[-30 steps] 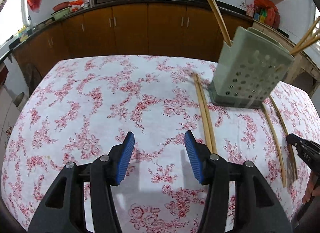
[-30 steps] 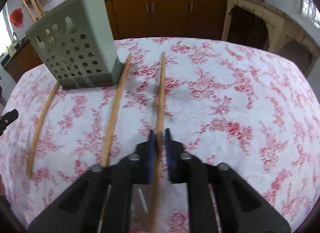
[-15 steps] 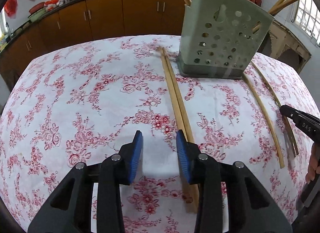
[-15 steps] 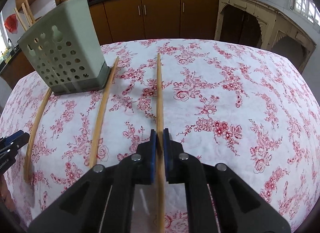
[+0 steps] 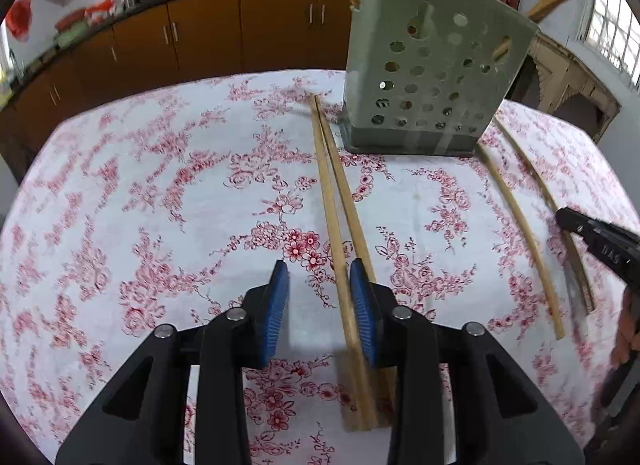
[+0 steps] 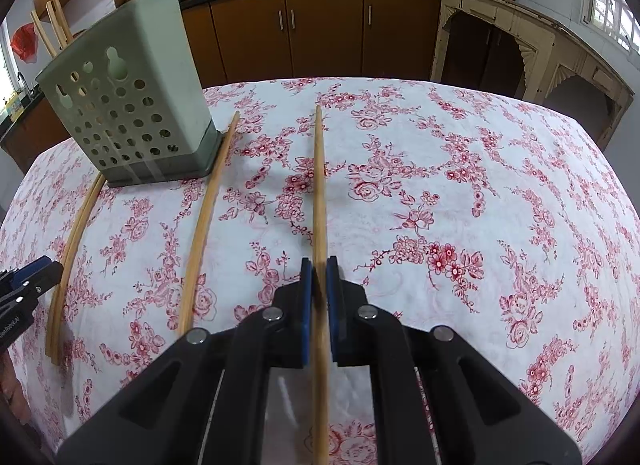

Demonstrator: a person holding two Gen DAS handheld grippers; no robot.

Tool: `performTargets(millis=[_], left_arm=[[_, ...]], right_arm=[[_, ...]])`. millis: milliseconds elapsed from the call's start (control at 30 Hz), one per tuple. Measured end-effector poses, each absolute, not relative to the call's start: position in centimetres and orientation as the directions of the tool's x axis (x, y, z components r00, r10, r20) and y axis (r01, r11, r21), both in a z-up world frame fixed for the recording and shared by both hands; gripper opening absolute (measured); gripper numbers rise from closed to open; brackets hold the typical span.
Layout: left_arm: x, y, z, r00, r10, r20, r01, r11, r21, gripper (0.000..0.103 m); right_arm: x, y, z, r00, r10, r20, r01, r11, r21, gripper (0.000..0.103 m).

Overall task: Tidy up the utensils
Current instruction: 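Close the right tool on a table chopstick while the left tool grasps another, then lift both held chopsticks upright and carry them above the green holder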

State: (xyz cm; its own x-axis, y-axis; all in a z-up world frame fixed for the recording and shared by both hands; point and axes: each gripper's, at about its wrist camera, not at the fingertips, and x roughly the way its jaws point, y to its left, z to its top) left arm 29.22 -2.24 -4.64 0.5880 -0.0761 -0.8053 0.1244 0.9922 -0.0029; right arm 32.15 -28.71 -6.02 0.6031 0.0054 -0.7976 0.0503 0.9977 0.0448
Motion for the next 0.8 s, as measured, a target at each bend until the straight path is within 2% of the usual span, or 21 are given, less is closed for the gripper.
performTargets(millis=[133,300,500,800], left_arm=[[29.8,-1.3,-4.7,0.592,-0.023,-0.806,0.063,0.998,0.018,0.010],[30.7,3.0,-4.7,0.587,0.001,-0.809,-0.060,0.997,-0.043,0.009],[29.9,3.9,-4.8,0.580,-0.112,-0.807,0.031,0.993,-0.116,0.009],[28.5,3.8,-4.8,0.592,-0.128,-0.796,0.052,0.991,-0.121,0.009]], right_arm=[[32.1,-28.7,-6.0,0.609,0.009,-0.793,0.051,0.997,0.050,0.008],[31.7,-29.5,-6.0,0.625,-0.007,-0.780,0.094,0.993,0.066,0.008],[31.1,-29.2,-6.0,0.633,0.001,-0.774,0.072,0.996,0.060,0.008],[30.5,-28.9,-5.9,0.648,-0.012,-0.762,0.058,0.998,0.034,0.008]])
